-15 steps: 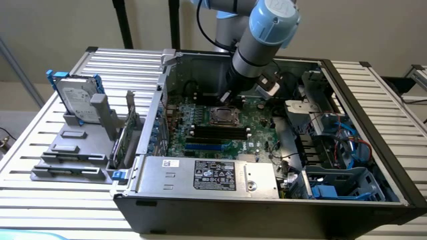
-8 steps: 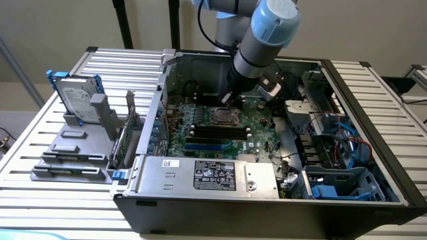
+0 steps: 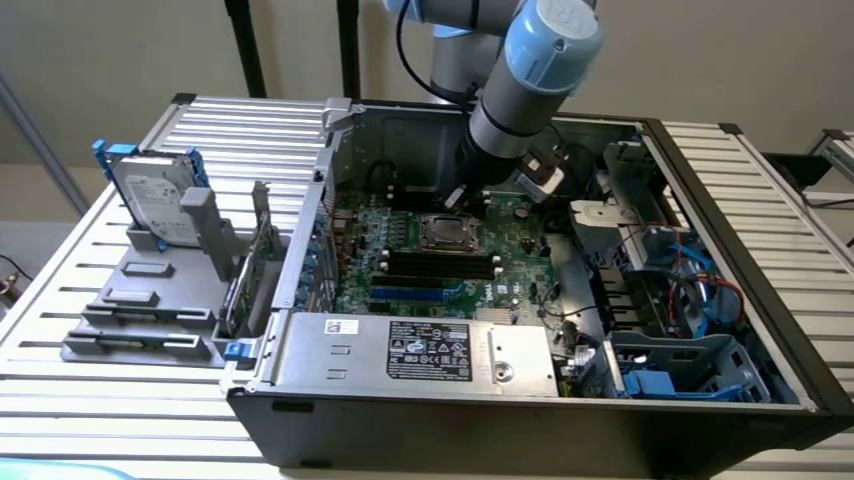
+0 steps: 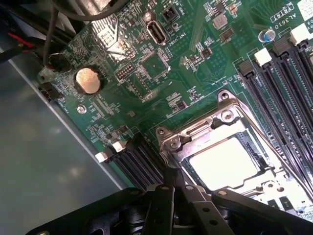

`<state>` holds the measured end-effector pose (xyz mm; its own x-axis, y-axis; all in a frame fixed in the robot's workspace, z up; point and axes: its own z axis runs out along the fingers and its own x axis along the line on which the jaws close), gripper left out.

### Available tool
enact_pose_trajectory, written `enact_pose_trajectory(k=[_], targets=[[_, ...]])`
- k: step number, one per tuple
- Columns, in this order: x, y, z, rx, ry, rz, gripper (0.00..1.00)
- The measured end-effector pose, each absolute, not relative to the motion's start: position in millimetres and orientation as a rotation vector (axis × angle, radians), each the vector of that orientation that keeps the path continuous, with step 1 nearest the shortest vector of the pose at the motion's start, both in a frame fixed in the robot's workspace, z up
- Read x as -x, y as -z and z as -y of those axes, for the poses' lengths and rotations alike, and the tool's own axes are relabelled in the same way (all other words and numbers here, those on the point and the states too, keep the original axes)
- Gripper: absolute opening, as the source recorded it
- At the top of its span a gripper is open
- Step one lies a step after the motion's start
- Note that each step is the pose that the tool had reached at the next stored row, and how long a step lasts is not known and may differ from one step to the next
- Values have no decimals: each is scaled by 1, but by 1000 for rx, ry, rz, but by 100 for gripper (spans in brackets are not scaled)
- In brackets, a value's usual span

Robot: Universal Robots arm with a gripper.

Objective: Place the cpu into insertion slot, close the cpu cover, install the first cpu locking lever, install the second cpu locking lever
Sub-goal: 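Install the first cpu locking lever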

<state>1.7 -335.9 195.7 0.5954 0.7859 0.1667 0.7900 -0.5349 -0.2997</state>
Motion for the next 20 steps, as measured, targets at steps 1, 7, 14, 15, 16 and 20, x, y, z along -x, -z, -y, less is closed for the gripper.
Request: enact_pose_trajectory(k=[1, 7, 14, 15, 16, 20], targets=[[0, -196, 336, 2482, 16, 1278, 11], [12, -201, 336, 2476, 15, 1285, 11], [14, -203, 335, 2474, 18, 1283, 11], [14, -203, 334, 2474, 18, 1282, 11], [14, -203, 334, 2475, 18, 1282, 11], [14, -203, 332, 2475, 18, 1281, 11]])
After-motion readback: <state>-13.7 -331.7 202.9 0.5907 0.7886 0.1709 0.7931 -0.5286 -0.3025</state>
